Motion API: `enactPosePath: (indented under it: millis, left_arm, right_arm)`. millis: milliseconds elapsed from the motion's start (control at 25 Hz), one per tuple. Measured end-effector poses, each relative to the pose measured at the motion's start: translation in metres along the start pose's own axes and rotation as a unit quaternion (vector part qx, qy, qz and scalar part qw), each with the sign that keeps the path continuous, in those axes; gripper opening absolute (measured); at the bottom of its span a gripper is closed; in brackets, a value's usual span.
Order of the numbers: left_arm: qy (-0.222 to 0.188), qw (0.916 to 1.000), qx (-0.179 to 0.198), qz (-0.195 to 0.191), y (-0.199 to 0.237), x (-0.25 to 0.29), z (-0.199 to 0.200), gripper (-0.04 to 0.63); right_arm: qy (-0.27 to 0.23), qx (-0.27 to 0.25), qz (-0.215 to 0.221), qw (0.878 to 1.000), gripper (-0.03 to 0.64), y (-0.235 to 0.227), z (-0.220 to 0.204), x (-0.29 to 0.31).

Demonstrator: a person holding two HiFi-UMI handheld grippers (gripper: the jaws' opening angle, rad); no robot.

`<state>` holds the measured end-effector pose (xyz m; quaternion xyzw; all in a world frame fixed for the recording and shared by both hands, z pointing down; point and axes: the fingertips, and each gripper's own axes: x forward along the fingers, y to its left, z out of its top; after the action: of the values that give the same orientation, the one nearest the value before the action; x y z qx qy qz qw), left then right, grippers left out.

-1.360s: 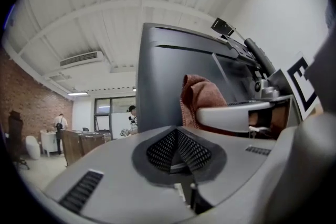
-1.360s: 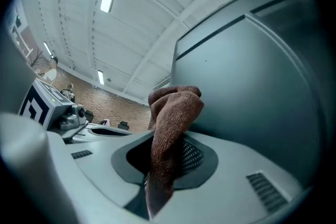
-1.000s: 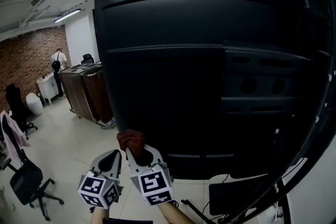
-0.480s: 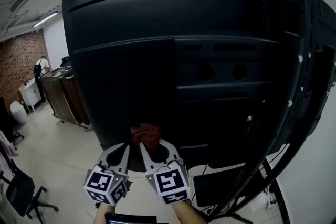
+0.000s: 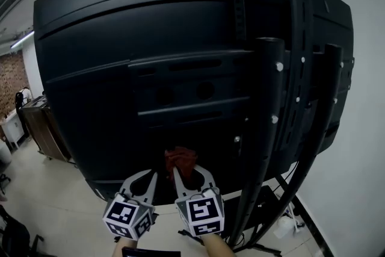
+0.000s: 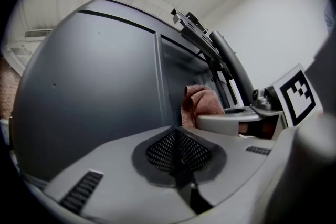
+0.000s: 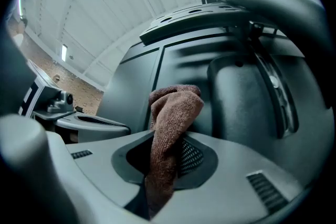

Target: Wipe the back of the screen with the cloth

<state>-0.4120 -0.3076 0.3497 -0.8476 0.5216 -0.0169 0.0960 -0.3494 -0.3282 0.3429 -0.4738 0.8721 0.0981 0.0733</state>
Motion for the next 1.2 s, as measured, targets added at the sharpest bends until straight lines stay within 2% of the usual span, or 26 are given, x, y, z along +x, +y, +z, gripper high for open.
enactPosePath:
  millis: [360, 520, 680, 840, 1040, 1200]
  left_arm:
    - [-0.011, 0.9996, -0.012, -0.021, -0.014, 0.007, -0.003, 0.014]
    - [-0.010, 0.9987, -0.022, -0.045, -0.023, 0.004, -0.002, 0.014]
    - [-0.014, 0.9962, -0.030, -0.081, -0.035, 0.003, 0.010, 0.014]
    - [-0.027, 0.9963, -0.025, -0.077, -0.051, -0.004, 0.030, 0.014]
    - [-0.045, 0.9968, -0.019, -0.064, -0.092, -0.005, 0.056, 0.014]
    - [-0.057, 0.9961, -0.020, -0.064, -0.161, 0.002, 0.074, 0.014]
  right_arm:
    - [0.011, -0.005, -0.005, 1.000, 0.071, -0.009, -0.001, -0.008]
    - [0.004, -0.003, -0.002, 1.000, 0.071, -0.007, 0.005, -0.013]
    - [-0.002, -0.009, 0.002, 1.000, 0.071, -0.005, 0.013, -0.029]
    - [-0.015, 0.014, 0.008, 1.000, 0.071, -0.007, 0.038, -0.055]
    - [-0.026, 0.013, 0.013, 1.000, 0.071, -0.027, 0.065, -0.098]
    - [-0.030, 0.009, 0.013, 0.999, 0.071, -0.062, 0.081, -0.156]
